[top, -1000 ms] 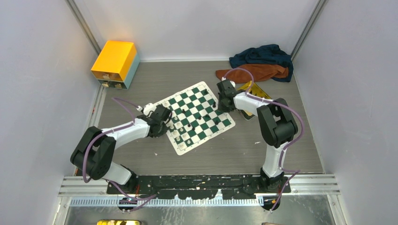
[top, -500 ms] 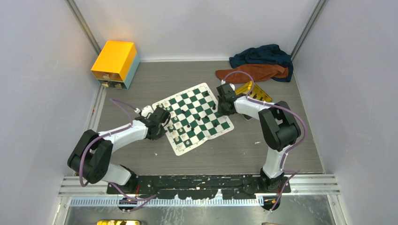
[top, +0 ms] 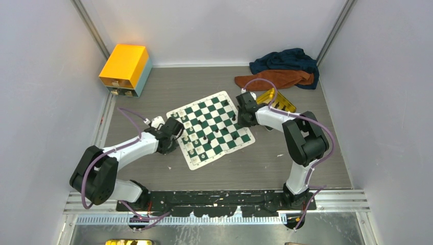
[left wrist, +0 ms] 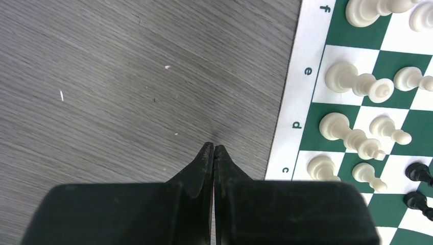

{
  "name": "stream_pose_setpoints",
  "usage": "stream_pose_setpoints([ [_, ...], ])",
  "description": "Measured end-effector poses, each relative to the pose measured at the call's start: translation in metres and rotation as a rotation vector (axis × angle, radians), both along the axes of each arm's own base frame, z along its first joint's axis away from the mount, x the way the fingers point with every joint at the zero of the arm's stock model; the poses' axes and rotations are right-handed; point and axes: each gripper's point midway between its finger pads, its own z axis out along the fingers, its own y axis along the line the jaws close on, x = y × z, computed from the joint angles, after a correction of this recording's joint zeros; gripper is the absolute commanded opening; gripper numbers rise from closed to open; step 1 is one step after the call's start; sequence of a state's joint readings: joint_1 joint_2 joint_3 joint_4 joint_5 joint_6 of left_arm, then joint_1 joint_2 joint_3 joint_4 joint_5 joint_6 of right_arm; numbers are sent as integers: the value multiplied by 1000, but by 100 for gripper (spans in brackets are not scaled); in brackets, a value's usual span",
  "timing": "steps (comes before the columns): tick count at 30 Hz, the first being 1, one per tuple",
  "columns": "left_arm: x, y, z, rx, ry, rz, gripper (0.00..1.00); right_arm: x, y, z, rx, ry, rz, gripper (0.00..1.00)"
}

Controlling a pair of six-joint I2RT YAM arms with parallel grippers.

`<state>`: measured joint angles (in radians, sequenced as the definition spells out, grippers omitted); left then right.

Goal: Set up the chess pieces on the board
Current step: Adjust the chessboard at the center of the board.

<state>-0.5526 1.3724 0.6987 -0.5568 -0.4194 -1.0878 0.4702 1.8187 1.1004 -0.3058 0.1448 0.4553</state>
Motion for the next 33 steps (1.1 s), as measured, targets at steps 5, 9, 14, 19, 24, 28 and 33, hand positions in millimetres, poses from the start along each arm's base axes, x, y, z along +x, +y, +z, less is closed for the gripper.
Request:
stream_pose_setpoints([
  [5, -1, 1, 3, 3, 2, -4, 0, -3, -3, 0, -6, -1, -4, 1],
  [9, -1, 1, 6, 4, 1, -8, 0, -6, -6, 0, -9, -2, -7, 1],
  [14, 1, 0, 12, -3, -15, -14, 0, -11, -9, 0, -14, 0, -8, 1],
  [19, 0, 1, 13, -3, -15, -15, 0, -16, -12, 0, -18, 1, -11, 1],
  [24, -1, 1, 14, -2, -14, -15, 0, -23, -16, -1, -22, 4, -12, 1],
  [28, -2, 2, 15, -2, -13, -15, 0, -28, -19, -1, -23, 6, -15, 1],
  [33, -1, 1, 18, -2, -14, -15, 0, -36, -23, -1, -24, 12, -20, 1],
])
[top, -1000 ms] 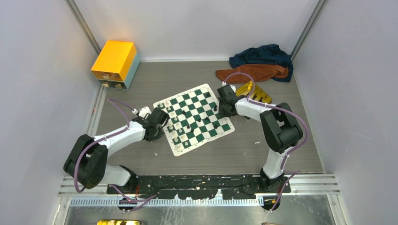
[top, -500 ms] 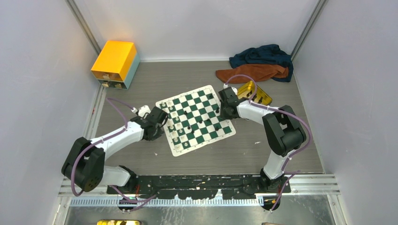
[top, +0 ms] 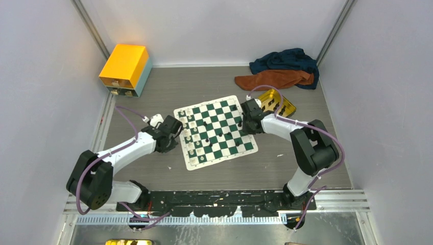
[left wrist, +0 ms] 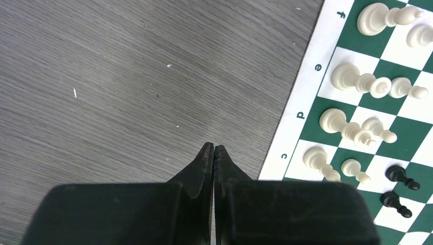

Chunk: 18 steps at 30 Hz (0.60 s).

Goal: Set up the chess pieces on the board
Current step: Adjust the chessboard at the center of the board.

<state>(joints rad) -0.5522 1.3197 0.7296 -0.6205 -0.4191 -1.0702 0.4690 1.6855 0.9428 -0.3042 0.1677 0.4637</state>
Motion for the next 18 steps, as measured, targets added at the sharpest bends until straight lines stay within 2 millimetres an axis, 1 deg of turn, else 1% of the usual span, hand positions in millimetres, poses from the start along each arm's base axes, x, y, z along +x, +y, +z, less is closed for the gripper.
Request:
stream_pose_setpoints([
  [4, 1, -1, 2, -3, -4, 0, 0, -8, -4, 0, -1, 8, -5, 1],
  [18, 1, -1, 2, -2, -4, 0, 0, -22, -10, 0, -5, 26, -11, 1],
])
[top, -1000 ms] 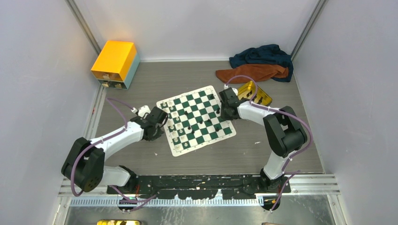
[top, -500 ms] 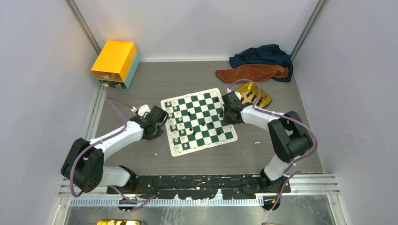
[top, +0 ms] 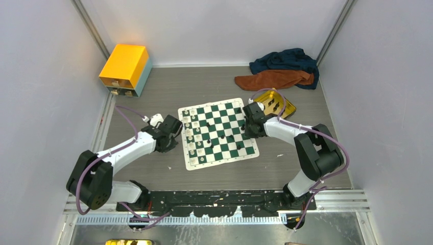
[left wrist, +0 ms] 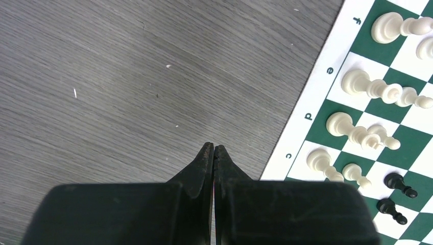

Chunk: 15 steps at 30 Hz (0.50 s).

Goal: Set up the chess pieces on the board
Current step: Adjust the chessboard at the center of the board.

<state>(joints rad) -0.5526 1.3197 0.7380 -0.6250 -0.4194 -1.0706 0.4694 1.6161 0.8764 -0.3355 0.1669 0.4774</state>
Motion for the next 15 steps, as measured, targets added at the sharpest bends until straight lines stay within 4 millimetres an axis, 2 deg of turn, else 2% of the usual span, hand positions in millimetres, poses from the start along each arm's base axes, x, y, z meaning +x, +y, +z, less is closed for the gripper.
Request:
stream_pose_setpoints([
  [6, 4, -2, 5, -7, -11, 0, 0, -8, -5, 0, -17, 22, -2, 5],
  [12, 12, -6, 16, -14, -36, -1, 0, -14, -10, 3, -44, 46, 4, 23],
  [15, 16, -7, 22, -15, -46, -2, 0, -11, -10, 13, -49, 37, 11, 28],
])
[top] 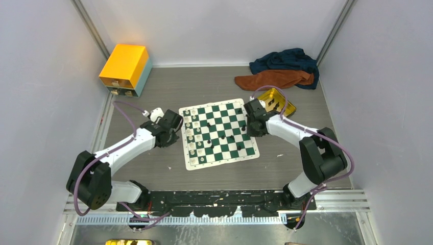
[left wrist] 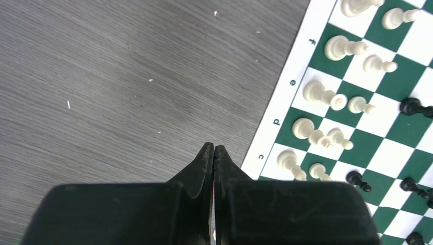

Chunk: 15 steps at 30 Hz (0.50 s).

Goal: Set up the chess pieces on the board
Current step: Adjust the chessboard at the center of the board.

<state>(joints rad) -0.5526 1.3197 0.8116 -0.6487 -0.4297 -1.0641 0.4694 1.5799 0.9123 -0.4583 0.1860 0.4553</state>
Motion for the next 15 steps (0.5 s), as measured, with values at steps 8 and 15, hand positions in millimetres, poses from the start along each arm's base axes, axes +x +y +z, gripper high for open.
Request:
stream_pose_setpoints([
  [8, 14, -5, 24, 8, -40, -30, 26, 22, 12, 60, 49, -116, 15, 34],
  [15, 29, -12, 51, 12, -94, -84, 66, 43, 47, 100, 98, -176, 93, 37],
])
